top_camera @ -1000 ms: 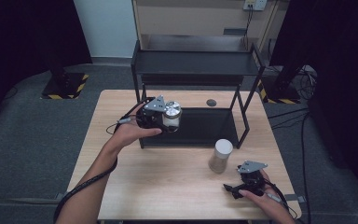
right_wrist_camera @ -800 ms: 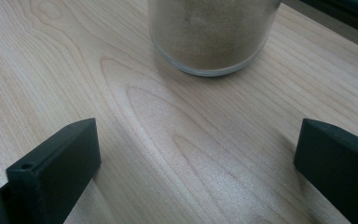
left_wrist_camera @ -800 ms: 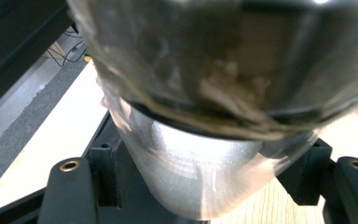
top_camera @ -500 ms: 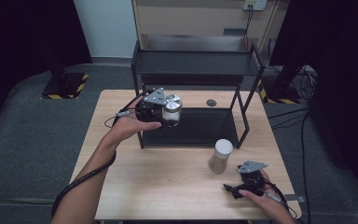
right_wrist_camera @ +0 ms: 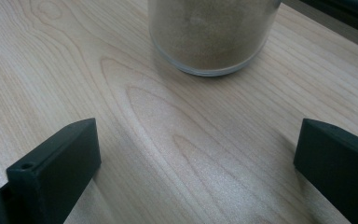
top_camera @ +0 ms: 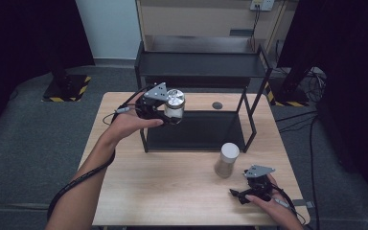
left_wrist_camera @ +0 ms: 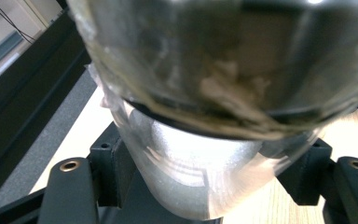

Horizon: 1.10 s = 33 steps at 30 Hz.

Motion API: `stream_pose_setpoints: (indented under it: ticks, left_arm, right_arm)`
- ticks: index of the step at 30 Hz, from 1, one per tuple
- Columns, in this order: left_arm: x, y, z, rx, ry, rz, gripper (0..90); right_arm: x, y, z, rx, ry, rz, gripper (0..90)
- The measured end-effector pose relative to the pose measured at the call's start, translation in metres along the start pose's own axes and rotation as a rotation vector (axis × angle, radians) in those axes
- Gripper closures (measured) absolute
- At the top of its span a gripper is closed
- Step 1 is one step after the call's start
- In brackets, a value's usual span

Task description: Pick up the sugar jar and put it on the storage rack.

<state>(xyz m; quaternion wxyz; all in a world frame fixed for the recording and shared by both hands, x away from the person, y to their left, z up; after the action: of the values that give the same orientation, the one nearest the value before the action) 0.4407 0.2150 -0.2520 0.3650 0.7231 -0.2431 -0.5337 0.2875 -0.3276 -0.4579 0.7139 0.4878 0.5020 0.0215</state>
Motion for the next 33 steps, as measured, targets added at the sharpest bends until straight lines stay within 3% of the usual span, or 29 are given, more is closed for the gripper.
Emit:
stream_pose_setpoints:
  ticks: [23,33]
  left_arm:
    - [-0.026,0.031,-0.006,0.006,0.013,0.019,30.3]
    - [-0.036,0.048,-0.006,0.007,0.030,-0.001,30.2]
  right_arm:
    - [0.000,0.000,0.000,-0.002,0.000,0.001,0.9]
    - [0.000,0.000,0.000,-0.001,0.000,0.001,0.9]
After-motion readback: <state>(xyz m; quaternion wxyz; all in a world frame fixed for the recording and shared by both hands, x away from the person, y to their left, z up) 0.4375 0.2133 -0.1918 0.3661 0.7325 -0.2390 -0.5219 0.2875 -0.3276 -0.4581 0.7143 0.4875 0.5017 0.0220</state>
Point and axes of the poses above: each handheld gripper's, and its own axes: x roughly forward along the jaws, y roughly out of its top, z roughly to its right, the point moved 2 cm from there along x, roughly forward along the jaws, and after that the axes turned 2 degrees about -y, right-handed, at the moved point
